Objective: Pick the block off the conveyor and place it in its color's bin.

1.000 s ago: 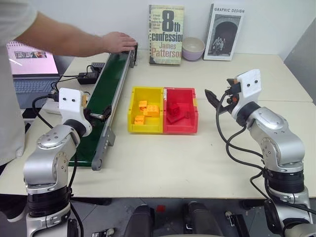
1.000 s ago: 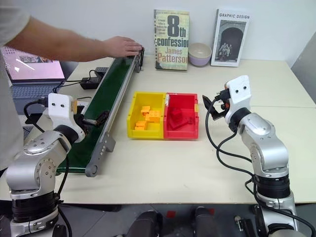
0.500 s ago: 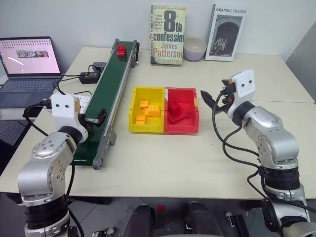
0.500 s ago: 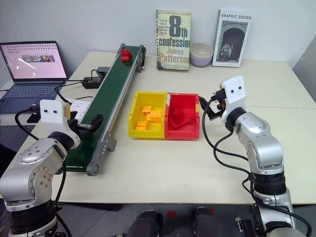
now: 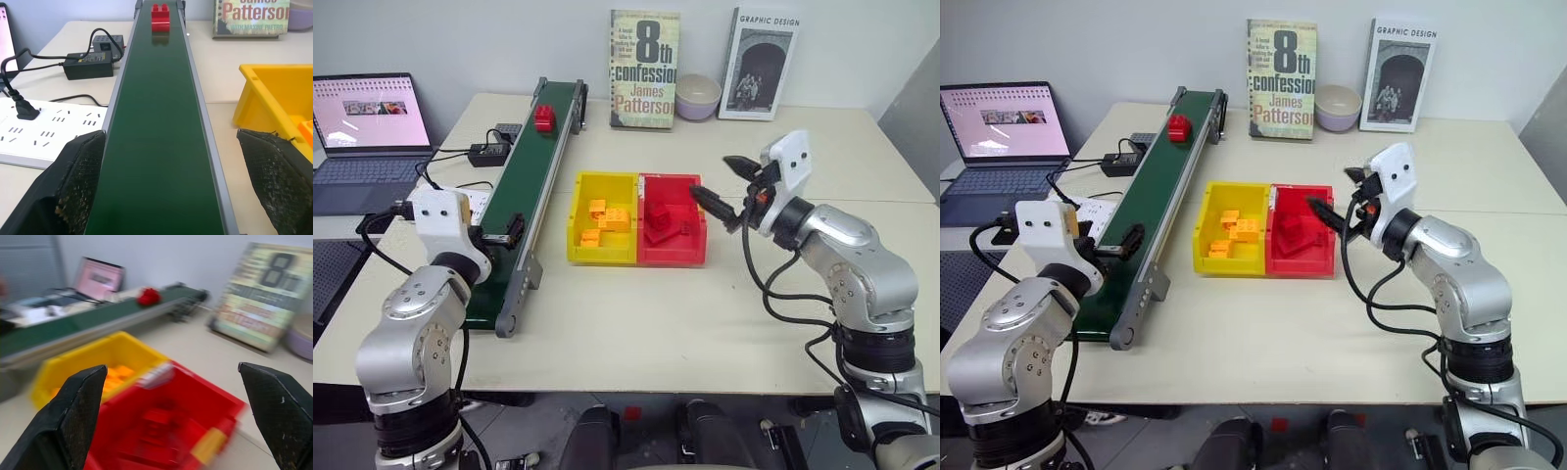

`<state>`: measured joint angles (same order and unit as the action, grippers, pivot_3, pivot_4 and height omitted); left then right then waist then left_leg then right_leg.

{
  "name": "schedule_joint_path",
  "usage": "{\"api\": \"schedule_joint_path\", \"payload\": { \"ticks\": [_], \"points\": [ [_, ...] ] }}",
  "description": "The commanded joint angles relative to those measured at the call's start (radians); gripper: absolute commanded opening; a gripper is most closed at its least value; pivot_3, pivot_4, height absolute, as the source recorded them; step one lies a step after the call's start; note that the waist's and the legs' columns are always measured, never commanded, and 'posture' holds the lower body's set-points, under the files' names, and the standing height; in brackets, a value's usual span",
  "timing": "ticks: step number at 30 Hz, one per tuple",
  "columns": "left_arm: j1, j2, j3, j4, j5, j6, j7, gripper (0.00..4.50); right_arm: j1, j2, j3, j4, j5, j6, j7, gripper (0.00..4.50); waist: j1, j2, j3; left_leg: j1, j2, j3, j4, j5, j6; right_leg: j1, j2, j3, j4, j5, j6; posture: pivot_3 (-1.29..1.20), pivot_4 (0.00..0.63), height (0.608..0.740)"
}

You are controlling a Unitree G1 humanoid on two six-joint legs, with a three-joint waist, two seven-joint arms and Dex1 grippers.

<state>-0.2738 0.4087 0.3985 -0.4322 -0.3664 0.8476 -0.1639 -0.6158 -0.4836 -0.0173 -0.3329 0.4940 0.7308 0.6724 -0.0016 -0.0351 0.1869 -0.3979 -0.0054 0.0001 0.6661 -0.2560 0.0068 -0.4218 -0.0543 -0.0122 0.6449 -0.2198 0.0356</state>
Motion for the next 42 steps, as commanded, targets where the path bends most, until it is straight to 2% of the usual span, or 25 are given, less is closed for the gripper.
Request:
{"api": "schedule_joint_path", "payload": {
  "ticks": [1, 4, 16, 29, 42],
  "points": [
    [-0.055, 0.009, 0.007, 0.028, -0.003, -0.053, -0.001, 4.46, -0.076, -0.001, 0.01, -0.015, 0.126, 0.013, 0.147, 4.5, 0.0, 0.0, 0.0, 0.0, 0.0, 0.0, 0.0, 0.0, 0.0, 0.0, 0.0, 0.0, 0.0, 0.0, 0.0, 0.0, 0.15, 0.74],
    [-0.069, 0.03, -0.03, 0.064, 0.026, -0.062, -0.007, 4.46, -0.089, -0.004, 0.033, -0.006, 0.149, 0.004, 0.206, 4.5, 0.0, 0.0, 0.0, 0.001, 0.0, 0.0, 0.0, 0.0, 0.0, 0.0, 0.0, 0.0, 0.0, 0.0, 0.0, 0.0, 0.15, 0.74],
    [-0.099, 0.036, -0.079, 0.141, 0.045, -0.078, -0.012, 4.46, -0.071, -0.005, 0.049, -0.059, 0.2, 0.024, 0.216, 4.5, 0.0, 0.0, 0.0, 0.0, 0.0, -0.001, 0.0, 0.0, 0.0, 0.0, -0.002, 0.0, 0.0, 0.0, 0.0, 0.0, 0.15, 0.74],
    [-0.159, 0.032, -0.09, 0.257, 0.077, -0.121, 0.008, 4.46, -0.06, -0.018, 0.053, -0.073, 0.14, -0.005, 0.137, 4.5, 0.001, 0.0, 0.0, 0.0, 0.001, -0.001, 0.0, 0.0, 0.0, -0.001, -0.002, 0.0, 0.0, 0.0, 0.0, 0.0, 0.15, 0.74],
    [-0.189, 0.042, -0.107, 0.357, 0.095, -0.167, -0.018, 4.46, -0.055, -0.019, 0.058, -0.097, 0.151, 0.01, 0.091, 4.5, 0.001, 0.0, 0.0, -0.001, 0.001, -0.001, -0.001, 0.0, 0.0, -0.001, -0.002, 0.0, 0.0, 0.0, 0.0, 0.0, 0.15, 0.74]
  ]
}}
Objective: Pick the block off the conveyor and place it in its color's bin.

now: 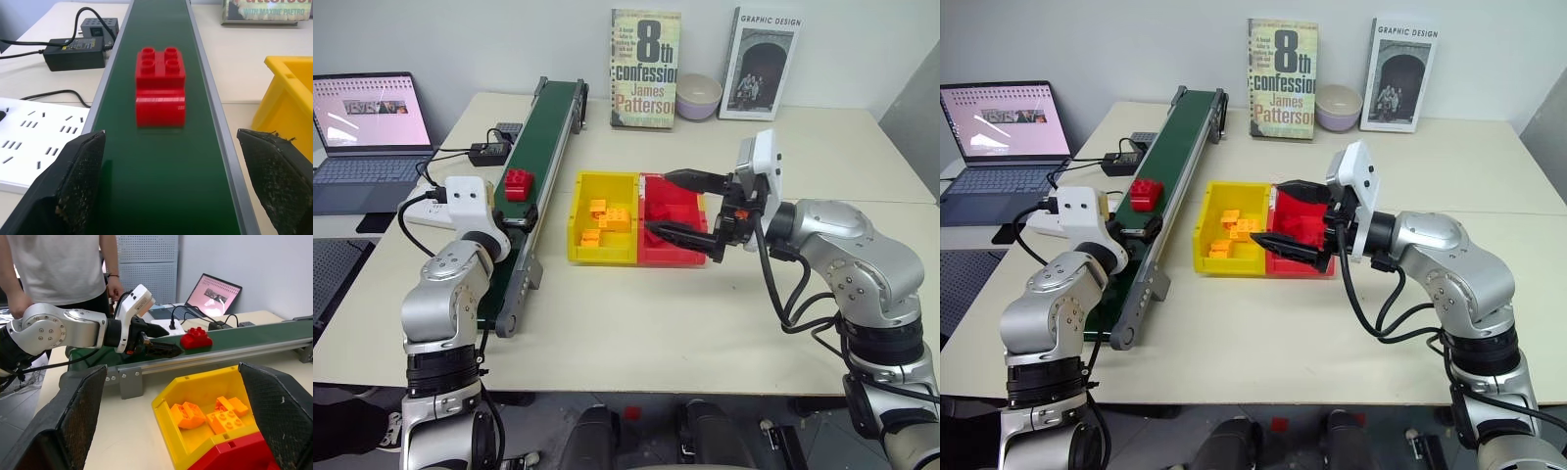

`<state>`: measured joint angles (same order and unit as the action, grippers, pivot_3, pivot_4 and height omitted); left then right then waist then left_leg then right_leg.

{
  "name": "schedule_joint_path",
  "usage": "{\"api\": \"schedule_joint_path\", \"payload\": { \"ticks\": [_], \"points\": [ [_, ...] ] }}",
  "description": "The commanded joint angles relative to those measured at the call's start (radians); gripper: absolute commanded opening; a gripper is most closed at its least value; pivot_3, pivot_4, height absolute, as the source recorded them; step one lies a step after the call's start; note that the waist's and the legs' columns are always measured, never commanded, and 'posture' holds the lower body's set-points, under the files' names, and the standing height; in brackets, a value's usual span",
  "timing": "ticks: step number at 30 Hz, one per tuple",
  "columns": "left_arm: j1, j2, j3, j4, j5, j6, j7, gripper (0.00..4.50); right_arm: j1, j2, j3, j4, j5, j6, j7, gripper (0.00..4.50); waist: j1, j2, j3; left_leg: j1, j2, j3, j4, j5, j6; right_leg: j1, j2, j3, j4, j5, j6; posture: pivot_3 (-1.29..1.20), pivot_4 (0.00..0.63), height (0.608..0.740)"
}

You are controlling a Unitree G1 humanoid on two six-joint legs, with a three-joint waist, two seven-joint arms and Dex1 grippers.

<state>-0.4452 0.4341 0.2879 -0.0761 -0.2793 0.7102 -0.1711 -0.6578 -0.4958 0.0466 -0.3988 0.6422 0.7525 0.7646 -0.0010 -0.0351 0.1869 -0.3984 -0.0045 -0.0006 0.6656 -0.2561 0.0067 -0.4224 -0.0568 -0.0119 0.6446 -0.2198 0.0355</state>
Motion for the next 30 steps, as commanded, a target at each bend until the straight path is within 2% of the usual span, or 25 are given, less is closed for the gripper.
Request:
{"api": "schedule_joint_path", "payload": {
  "ticks": [1, 2, 6, 18, 26, 30],
  "points": [
    [-0.017, 0.015, 0.007, 0.003, 0.0, -0.029, -0.019, 4.46, -0.016, -0.008, -0.007, -0.028, 0.003, -0.012, -0.001, 4.5, 0.0, 0.0, 0.0, 0.0, 0.0, 0.0, 0.0, 0.0, 0.0, 0.0, 0.0, 0.0, 0.0, 0.0, 0.0, 0.0, 0.15, 0.74],
    [-0.015, 0.014, 0.009, 0.001, -0.008, -0.029, -0.029, 4.46, -0.018, -0.009, -0.008, -0.026, 0.003, -0.012, -0.001, 4.5, 0.0, 0.0, 0.0, 0.0, 0.0, 0.0, 0.0, 0.0, 0.0, 0.0, 0.0, 0.0, 0.0, 0.0, 0.0, 0.0, 0.15, 0.74],
    [0.005, 0.011, 0.028, -0.042, -0.02, -0.008, -0.02, 3.84, -0.02, -0.009, -0.01, -0.024, 0.003, -0.013, -0.004, 4.5, 0.0, 0.0, 0.0, 0.0, 0.0, 0.0, 0.0, 0.0, 0.0, 0.0, 0.0, 0.0, 0.0, 0.0, 0.0, 0.0, 0.15, 0.74],
    [0.069, 0.006, 0.101, -0.247, -0.031, 0.177, 0.081, 1.57, -0.059, 0.008, 0.002, 0.036, -0.003, -0.046, 0.023, 4.5, -0.001, 0.0, 0.0, 0.0, 0.0, -0.001, 0.0, 0.0, 0.0, 0.0, -0.001, 0.0, 0.0, 0.0, 0.0, 0.0, 0.15, 0.74],
    [0.078, 0.027, 0.132, -0.288, -0.027, 0.243, 0.102, 1.53, -0.078, 0.019, 0.015, 0.083, -0.017, -0.086, 0.056, 4.5, -0.001, 0.0, 0.0, 0.0, 0.0, 0.0, 0.0, 0.0, 0.0, 0.0, 0.0, 0.0, 0.0, 0.0, 0.0, 0.0, 0.15, 0.74],
    [0.013, 0.039, 0.076, -0.269, -0.058, 0.227, 0.034, 1.53, -0.064, 0.009, 0.008, 0.067, -0.037, -0.09, 0.038, 4.5, 0.0, 0.0, 0.0, 0.0, 0.0, -0.001, 0.0, 0.0, 0.0, 0.0, 0.0, 0.0, 0.0, 0.0, 0.0, 0.0, 0.15, 0.74]
  ]
}}
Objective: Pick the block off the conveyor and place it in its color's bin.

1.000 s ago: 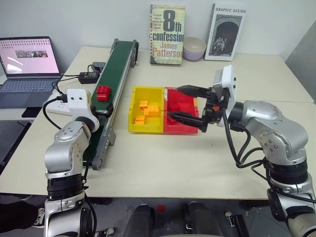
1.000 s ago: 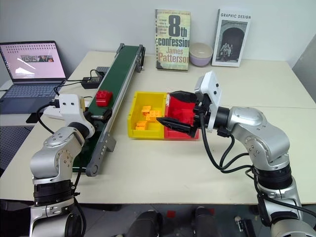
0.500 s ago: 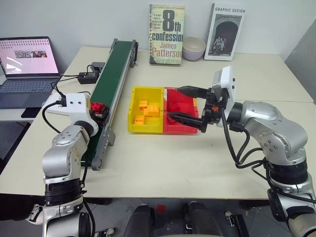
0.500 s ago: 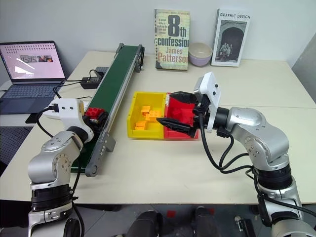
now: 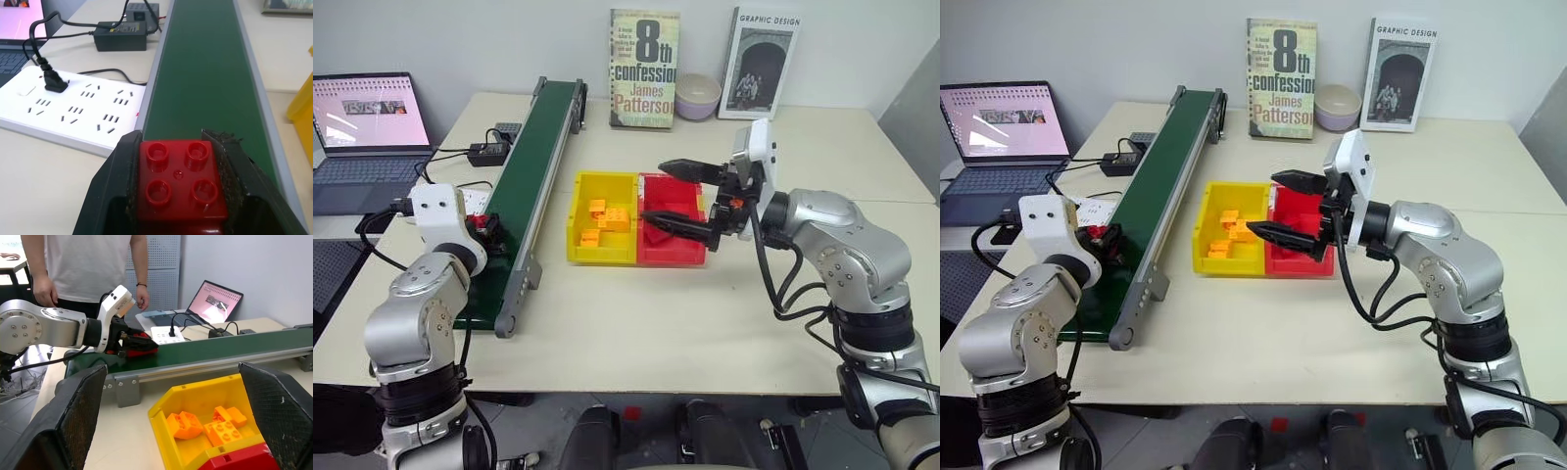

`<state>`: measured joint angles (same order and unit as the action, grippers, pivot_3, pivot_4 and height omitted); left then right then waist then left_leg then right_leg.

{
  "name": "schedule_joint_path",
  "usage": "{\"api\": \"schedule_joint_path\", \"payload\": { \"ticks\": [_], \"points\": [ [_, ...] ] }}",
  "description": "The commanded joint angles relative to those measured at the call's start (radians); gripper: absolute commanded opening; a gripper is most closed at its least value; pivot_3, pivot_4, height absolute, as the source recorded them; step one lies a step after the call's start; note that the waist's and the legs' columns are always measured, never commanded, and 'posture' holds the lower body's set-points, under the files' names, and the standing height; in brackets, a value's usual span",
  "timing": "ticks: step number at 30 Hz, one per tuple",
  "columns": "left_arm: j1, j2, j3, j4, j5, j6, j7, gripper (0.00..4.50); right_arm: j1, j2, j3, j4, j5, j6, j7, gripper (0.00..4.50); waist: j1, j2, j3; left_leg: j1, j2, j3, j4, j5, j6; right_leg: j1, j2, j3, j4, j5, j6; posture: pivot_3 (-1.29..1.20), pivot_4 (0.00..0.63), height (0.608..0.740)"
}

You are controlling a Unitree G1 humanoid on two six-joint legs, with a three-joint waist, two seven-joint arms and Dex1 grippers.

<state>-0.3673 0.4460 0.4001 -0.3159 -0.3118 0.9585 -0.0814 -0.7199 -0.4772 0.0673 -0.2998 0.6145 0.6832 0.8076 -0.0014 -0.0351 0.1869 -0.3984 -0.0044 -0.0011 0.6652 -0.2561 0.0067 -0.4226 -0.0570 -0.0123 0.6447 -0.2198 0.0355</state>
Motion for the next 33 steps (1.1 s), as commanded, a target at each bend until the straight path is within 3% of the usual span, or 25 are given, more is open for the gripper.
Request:
{"api": "schedule_joint_path", "payload": {
  "ticks": [1, 9, 18, 22, 24, 33],
  "points": [
    [-0.09, 0.03, -0.061, -0.022, -0.032, -0.035, -0.08, 1.53, 0.005, -0.017, -0.016, -0.041, -0.017, -0.021, -0.012, 4.5, 0.004, 0.0, 0.0, 0.0, 0.0, 0.0, 0.0, 0.0, 0.0, 0.0, 0.0, 0.0, 0.0, 0.0, 0.0, 0.0, 0.15, 0.74],
    [-0.419, 0.005, -0.353, 0.27, -0.053, -0.183, -0.429, 1.53, 0.168, -0.124, -0.148, -0.257, -0.054, 0.129, -0.227, 4.5, 0.025, 0.0, 0.0, -0.002, -0.004, 0.003, 0.001, 0.0, 0.0, 0.001, 0.0, -0.001, -0.002, 0.0, 0.0, 0.0, 0.15, 0.74],
    [-0.626, -0.094, -0.636, 0.707, 0.106, -0.566, -0.768, 1.53, 0.337, -0.091, -0.219, -0.468, -0.079, 0.287, -0.481, 4.5, 0.011, 0.0, 0.0, -0.002, -0.001, 0.001, -0.001, 0.0, 0.001, -0.002, 0.004, -0.001, 0.0, -0.001, -0.001, 0.0, 0.15, 0.74],
    [-0.686, -0.155, -0.665, 0.897, 0.153, -0.72, -0.845, 1.53, 0.375, -0.062, -0.225, -0.538, -0.082, 0.327, -0.549, 4.5, 0.003, 0.0, 0.0, -0.001, -0.001, 0.004, -0.001, 0.0, 0.001, -0.002, 0.004, 0.0, -0.001, -0.001, -0.001, 0.0, 0.15, 0.74],
    [-0.711, -0.175, -0.66, 0.967, 0.167, -0.772, -0.863, 2.23, 0.388, -0.049, -0.24, -0.567, -0.08, 0.349, -0.579, 4.5, 0.002, 0.0, 0.0, -0.002, -0.002, 0.004, 0.0, 0.0, 0.001, -0.002, 0.004, -0.001, -0.001, -0.001, 0.0, 0.0, 0.15, 0.74],
    [-0.717, -0.179, -0.611, 0.995, 0.17, -0.815, -0.903, 3.91, 0.362, -0.05, -0.258, -0.563, -0.056, 0.379, -0.582, 4.5, 0.001, 0.0, 0.0, -0.002, -0.002, 0.004, 0.0, 0.0, 0.001, -0.002, 0.004, -0.001, -0.001, -0.002, 0.002, 0.0, 0.15, 0.74]
  ]
}}
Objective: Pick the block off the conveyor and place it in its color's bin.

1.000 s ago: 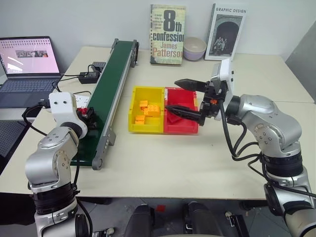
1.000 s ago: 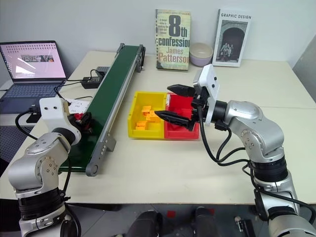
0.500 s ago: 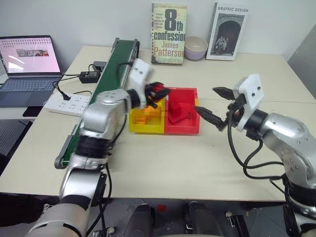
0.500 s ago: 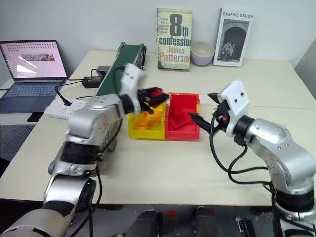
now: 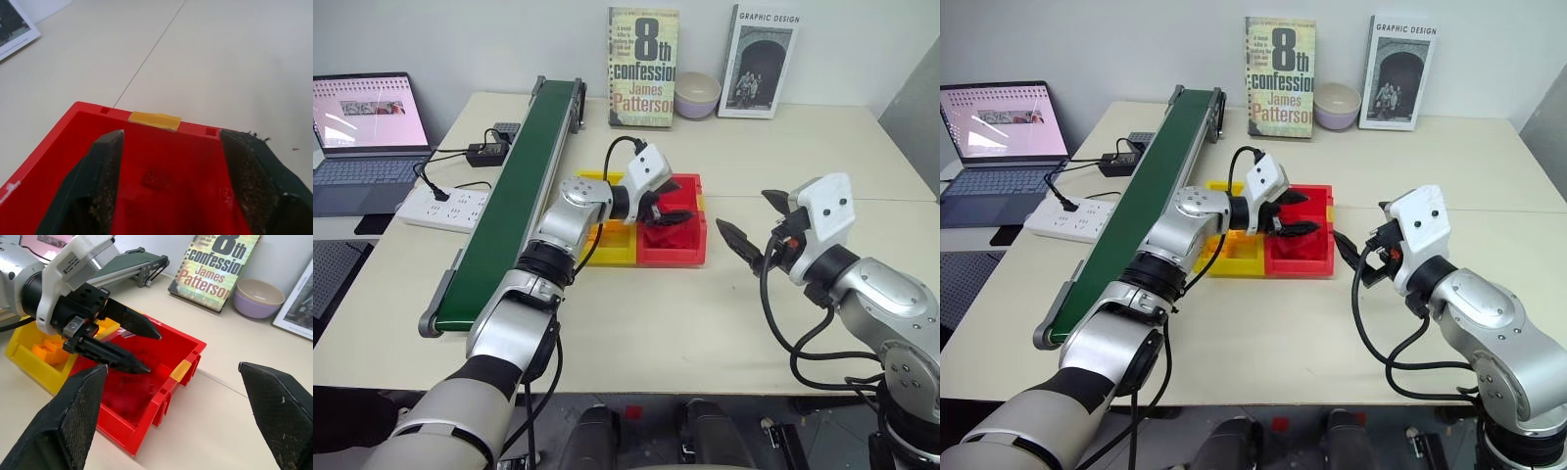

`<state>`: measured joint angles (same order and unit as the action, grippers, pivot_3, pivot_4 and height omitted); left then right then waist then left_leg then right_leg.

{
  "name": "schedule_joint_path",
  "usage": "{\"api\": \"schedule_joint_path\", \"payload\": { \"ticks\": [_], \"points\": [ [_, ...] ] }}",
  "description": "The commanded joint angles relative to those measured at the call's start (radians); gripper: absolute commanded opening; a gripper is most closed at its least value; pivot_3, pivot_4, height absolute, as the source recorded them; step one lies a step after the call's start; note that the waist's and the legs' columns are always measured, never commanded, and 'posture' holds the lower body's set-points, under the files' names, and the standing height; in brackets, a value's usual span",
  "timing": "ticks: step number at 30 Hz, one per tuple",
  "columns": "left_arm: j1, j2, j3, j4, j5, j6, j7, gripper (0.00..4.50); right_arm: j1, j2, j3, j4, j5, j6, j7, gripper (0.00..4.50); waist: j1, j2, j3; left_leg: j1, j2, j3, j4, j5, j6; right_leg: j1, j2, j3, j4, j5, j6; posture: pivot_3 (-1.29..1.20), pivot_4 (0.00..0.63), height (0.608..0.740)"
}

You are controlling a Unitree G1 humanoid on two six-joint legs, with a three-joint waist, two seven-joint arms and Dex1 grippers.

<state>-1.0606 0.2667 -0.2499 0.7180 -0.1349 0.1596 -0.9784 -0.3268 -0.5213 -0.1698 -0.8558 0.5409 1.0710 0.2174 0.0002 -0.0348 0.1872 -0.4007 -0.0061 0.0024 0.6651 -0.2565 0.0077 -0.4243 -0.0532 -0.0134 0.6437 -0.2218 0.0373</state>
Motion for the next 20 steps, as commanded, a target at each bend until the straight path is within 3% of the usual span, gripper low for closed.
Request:
{"api": "schedule_joint_path", "payload": {
  "ticks": [1, 2, 6, 9, 11, 16, 20],
  "points": [
    [-0.016, 0.021, 0.05, -0.072, -0.012, 0.001, -0.008, 4.26, -0.045, -0.01, -0.013, 0.01, 0.021, -0.017, 0.023, 4.5, 0.0, 0.0, 0.0, 0.0, 0.0, 0.0, 0.0, 0.0, 0.0, 0.0, 0.0, 0.0, 0.0, 0.0, 0.0, 0.0, 0.15, 0.74],
    [-0.007, 0.046, 0.065, -0.103, -0.016, 0.021, -0.011, 4.45, -0.061, -0.016, -0.005, 0.027, 0.024, -0.025, 0.04, 4.5, 0.0, 0.0, 0.0, 0.0, 0.0, 0.0, 0.0, 0.0, 0.0, 0.0, 0.0, 0.0, 0.0, 0.0, 0.0, 0.0, 0.15, 0.74],
    [0.041, 0.154, 0.112, -0.228, -0.025, 0.122, -0.013, 4.47, -0.102, -0.045, 0.006, 0.088, 0.051, -0.053, 0.117, 4.5, -0.014, 0.0, 0.0, 0.001, 0.001, 0.001, 0.0, 0.0, 0.0, -0.001, 0.0, 0.001, 0.001, 0.001, 0.0, 0.0, 0.15, 0.74],
    [0.214, 0.372, 0.189, -0.485, -0.063, 0.295, -0.078, 4.47, -0.172, -0.119, 0.054, 0.228, 0.06, -0.134, 0.298, 4.5, -0.032, 0.001, 0.0, 0.002, 0.002, 0.0, -0.001, 0.0, 0.0, 0.0, 0.001, 0.001, 0.001, 0.0, 0.0, 0.0, 0.15, 0.74],
    [0.297, 0.458, 0.236, -0.617, -0.098, 0.387, -0.082, 4.47, -0.203, -0.149, 0.074, 0.296, 0.054, -0.179, 0.371, 4.5, -0.046, 0.002, 0.001, 0.003, 0.002, 0.001, -0.002, 0.0, 0.0, -0.001, 0.002, 0.003, 0.002, 0.001, -0.001, 0.0, 0.15, 0.74],
    [0.429, 0.557, 0.351, -0.812, -0.173, 0.554, -0.036, 4.47, -0.242, -0.185, 0.105, 0.405, 0.041, -0.256, 0.475, 4.5, -0.004, 0.001, 0.001, 0.0, 0.002, -0.005, -0.001, 0.0, 0.0, 0.0, 0.001, -0.001, 0.001, 0.0, -0.001, 0.0, 0.15, 0.74],
    [0.494, 0.573, 0.406, -0.897, -0.197, 0.613, 0.028, 4.47, -0.267, -0.189, 0.131, 0.468, 0.02, -0.308, 0.524, 4.5, 0.0, 0.001, 0.001, 0.001, 0.0, -0.001, 0.0, 0.0, 0.0, 0.002, -0.001, 0.0, 0.0, 0.0, -0.001, 0.0, 0.15, 0.74]
  ]
}}
